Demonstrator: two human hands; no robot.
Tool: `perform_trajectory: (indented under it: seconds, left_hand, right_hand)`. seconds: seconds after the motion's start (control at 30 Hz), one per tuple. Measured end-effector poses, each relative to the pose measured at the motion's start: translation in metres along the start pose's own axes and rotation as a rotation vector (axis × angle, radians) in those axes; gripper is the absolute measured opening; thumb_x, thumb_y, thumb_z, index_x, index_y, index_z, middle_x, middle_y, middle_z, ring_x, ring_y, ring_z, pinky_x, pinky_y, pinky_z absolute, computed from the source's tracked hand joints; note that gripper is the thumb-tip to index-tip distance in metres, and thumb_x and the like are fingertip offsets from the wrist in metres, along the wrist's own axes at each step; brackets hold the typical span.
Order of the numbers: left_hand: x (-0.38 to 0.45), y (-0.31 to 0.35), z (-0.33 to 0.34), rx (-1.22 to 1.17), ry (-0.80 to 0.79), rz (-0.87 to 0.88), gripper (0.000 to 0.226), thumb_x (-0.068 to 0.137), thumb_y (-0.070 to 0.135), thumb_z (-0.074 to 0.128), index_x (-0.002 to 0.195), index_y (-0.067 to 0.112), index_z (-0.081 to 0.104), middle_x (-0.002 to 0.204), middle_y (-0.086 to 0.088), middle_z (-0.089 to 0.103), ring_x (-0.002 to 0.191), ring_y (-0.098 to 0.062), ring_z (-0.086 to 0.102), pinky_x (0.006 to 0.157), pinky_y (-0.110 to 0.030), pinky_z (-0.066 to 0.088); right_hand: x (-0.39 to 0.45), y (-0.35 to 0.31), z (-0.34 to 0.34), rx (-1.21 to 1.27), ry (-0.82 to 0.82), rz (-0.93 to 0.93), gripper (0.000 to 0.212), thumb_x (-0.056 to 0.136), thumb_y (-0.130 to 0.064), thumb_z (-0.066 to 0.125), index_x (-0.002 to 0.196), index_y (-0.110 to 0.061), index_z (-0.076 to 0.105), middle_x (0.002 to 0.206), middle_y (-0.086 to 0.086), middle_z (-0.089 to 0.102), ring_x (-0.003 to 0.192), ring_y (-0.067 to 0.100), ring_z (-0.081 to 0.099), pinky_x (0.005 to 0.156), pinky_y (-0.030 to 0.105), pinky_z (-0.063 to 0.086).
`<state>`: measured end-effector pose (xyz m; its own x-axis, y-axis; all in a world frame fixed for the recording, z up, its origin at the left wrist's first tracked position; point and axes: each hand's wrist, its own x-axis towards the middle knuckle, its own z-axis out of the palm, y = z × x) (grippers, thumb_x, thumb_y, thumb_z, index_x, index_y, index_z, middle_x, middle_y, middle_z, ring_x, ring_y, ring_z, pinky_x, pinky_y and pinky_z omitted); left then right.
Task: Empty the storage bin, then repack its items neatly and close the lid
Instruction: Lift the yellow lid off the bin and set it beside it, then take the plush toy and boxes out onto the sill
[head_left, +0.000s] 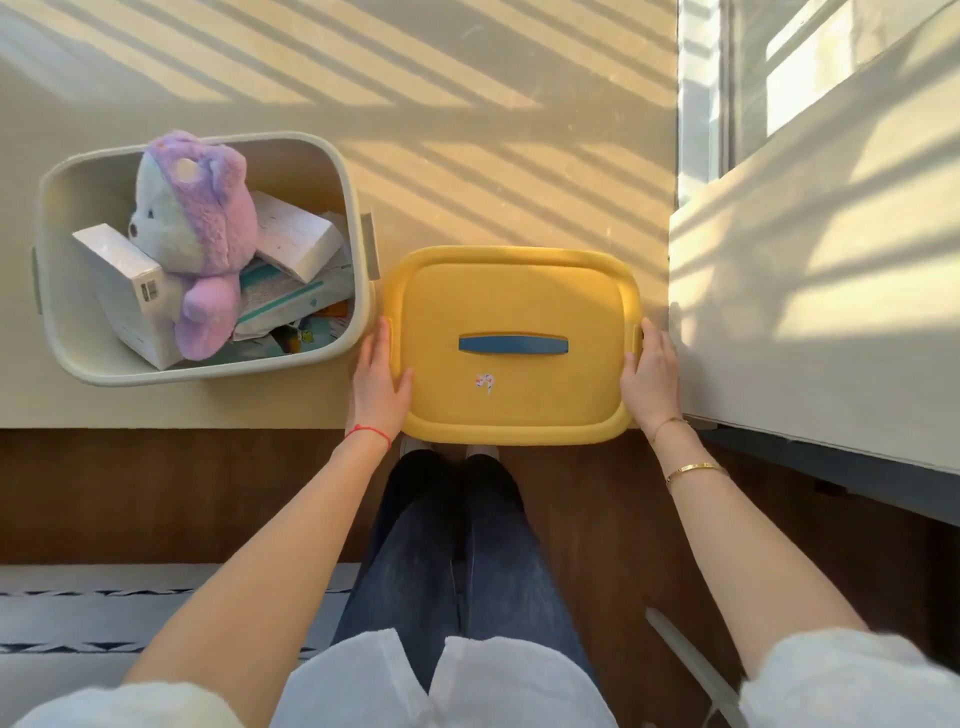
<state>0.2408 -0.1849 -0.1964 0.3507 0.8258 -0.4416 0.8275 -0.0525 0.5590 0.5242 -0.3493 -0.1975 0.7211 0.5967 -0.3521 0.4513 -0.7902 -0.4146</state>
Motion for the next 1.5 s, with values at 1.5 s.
perform_trajectory:
  seconds: [1.5]
  left_hand:
    - [0.03, -0.125, -0.347, 0.11, 0.187, 0.328, 0.05, 0.084, 0.011, 0.066, 0.132, 0.01, 0.052, 0.125, -0.01, 0.058, 0.114, -0.026, 0.054, 0.094, -0.038, 0.046]
  right_hand:
    - [-0.106, -0.383, 0.061, 0.132, 0.075, -0.431, 0.04, 0.093, -0.024, 0.058, 0.129, -0.008, 0.051, 0.121, 0.007, 0.054, 0.115, 0.022, 0.048, 0.1, 0.033, 0.042]
